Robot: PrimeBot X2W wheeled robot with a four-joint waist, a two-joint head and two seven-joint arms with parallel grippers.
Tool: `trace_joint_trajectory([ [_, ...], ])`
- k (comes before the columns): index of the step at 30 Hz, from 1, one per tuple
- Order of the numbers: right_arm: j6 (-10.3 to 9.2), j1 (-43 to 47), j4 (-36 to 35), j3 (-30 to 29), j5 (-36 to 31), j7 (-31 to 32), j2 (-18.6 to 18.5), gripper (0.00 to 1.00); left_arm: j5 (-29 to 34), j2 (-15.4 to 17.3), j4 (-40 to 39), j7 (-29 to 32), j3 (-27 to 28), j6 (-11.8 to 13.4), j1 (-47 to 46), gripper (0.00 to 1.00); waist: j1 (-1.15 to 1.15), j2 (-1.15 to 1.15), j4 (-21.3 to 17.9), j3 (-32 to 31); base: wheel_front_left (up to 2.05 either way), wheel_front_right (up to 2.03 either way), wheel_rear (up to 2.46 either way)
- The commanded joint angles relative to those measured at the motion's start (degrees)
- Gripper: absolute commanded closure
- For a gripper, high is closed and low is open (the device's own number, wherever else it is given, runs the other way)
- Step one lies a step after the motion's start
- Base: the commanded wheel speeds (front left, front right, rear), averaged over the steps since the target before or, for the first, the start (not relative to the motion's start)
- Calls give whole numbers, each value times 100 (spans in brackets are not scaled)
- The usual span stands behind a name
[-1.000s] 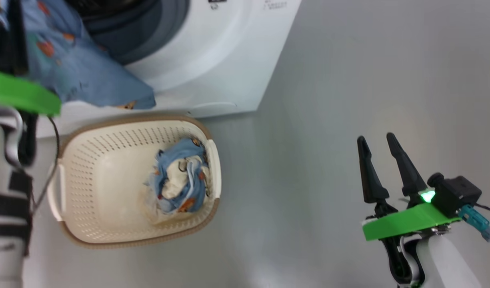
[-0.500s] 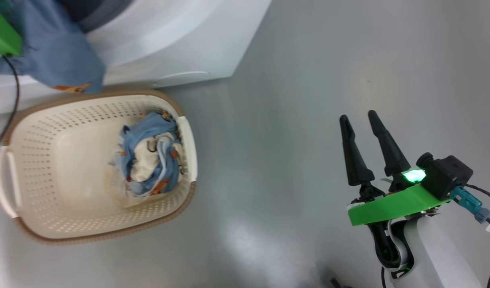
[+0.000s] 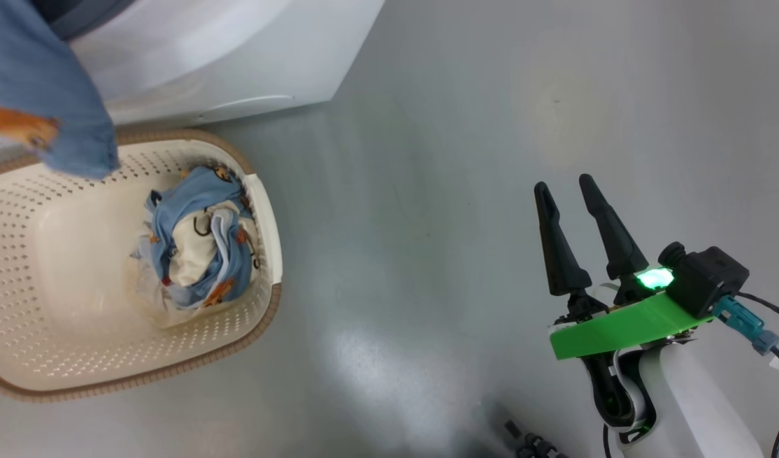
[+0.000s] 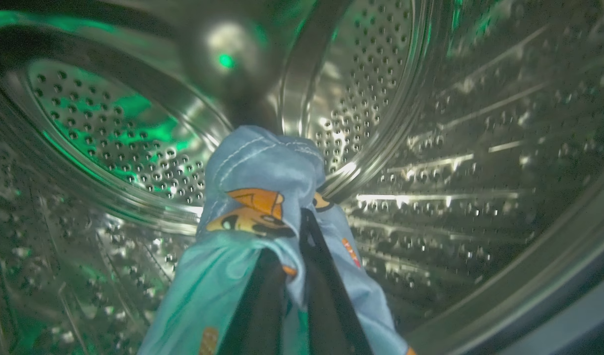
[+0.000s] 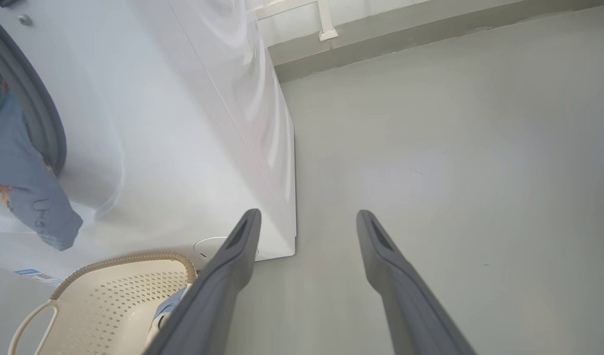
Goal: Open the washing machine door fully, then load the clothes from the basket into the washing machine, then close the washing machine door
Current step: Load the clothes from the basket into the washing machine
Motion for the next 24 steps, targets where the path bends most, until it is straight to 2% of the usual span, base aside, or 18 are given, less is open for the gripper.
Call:
trace_joint_trajectory([
  [1,32,21,-141,116,76,-46,-9,0,93,329,-595,-56,203,105,-169,100,0,0,16,43,0,0,0],
  [6,32,-38,-171,188,91,-46,-8,0,312,374,-1529,-57,548,207,144,100,0,0,24,66,0,0,0],
  [10,32,-48,-193,208,97,-46,-8,0,400,334,-1649,-58,689,167,394,100,0,0,24,68,0,0,0],
  [11,32,-45,-200,212,99,-46,-8,0,437,326,-1595,-58,691,140,456,89,0,0,25,65,0,0,0],
  [12,32,-40,-205,214,101,-46,-8,0,484,326,-1514,-58,678,121,502,53,0,0,25,61,0,0,0],
  [13,32,-21,-208,212,104,-46,-8,0,511,302,-1289,-58,685,87,533,0,0,0,28,50,0,0,0],
  [24,32,-1,-169,171,93,-46,-8,0,543,162,-751,-58,787,-17,594,0,0,0,87,-90,0,0,0],
])
